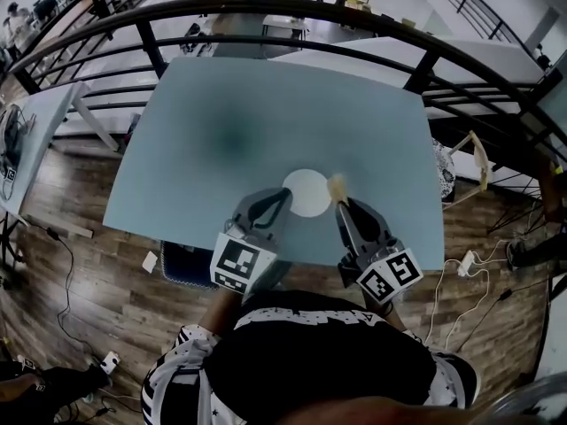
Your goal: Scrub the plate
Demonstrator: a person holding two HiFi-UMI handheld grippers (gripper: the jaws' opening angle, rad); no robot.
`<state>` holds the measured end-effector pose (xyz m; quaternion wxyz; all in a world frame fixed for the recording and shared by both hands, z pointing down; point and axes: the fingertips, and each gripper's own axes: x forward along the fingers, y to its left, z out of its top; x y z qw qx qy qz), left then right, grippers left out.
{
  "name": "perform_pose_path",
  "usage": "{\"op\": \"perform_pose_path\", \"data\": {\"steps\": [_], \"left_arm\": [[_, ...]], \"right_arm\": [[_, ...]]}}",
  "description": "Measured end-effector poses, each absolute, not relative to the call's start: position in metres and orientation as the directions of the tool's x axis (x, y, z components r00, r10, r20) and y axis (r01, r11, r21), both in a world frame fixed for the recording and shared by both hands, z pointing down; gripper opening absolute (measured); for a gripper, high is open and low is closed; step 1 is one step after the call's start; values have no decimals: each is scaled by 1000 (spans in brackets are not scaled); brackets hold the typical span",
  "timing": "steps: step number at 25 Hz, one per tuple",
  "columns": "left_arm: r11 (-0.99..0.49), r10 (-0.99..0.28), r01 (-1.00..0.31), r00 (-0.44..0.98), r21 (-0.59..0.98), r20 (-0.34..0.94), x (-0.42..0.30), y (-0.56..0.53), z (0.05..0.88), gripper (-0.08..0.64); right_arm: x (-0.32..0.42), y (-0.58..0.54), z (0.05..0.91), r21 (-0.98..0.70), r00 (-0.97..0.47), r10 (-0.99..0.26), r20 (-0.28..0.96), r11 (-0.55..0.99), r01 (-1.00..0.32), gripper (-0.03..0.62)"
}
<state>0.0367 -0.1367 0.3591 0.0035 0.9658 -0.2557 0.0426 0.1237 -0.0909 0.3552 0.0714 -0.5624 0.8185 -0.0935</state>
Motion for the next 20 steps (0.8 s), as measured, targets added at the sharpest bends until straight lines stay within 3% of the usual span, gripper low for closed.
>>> {"op": "perform_pose_path", "data": {"steps": [20], "left_arm": [[-838, -540, -545, 833, 13, 117, 12, -171, 385, 14]], "right_arm": [[100, -138, 375, -246, -416, -908, 49, 393, -886, 52]]}}
